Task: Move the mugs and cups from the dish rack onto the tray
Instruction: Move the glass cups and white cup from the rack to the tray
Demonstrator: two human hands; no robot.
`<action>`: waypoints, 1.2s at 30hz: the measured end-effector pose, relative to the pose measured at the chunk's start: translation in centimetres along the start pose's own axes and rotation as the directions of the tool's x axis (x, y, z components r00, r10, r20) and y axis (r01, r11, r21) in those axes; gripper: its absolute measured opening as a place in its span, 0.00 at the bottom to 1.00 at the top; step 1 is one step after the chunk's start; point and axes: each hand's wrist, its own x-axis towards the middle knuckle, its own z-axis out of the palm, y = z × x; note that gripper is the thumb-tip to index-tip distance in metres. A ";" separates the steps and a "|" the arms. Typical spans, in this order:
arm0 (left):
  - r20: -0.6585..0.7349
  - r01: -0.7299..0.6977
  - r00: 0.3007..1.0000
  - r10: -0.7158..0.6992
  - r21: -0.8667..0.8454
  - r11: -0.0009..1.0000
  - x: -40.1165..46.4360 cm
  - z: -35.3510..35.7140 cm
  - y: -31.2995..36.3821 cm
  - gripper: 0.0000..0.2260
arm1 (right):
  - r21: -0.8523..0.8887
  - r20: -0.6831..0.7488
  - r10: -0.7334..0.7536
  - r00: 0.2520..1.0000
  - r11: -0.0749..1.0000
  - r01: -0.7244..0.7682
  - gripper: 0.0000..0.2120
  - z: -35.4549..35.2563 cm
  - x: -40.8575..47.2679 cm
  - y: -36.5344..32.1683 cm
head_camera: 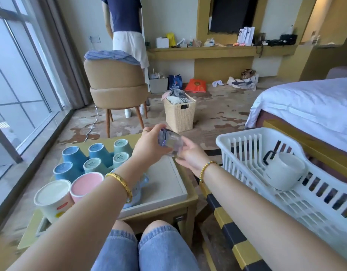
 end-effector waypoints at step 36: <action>0.353 0.000 0.912 -0.210 0.509 0.861 4.7 4.5 -8.7 0.29 | -0.424 -0.046 0.222 0.974 0.878 -0.220 0.20 5.7 10.1 9.4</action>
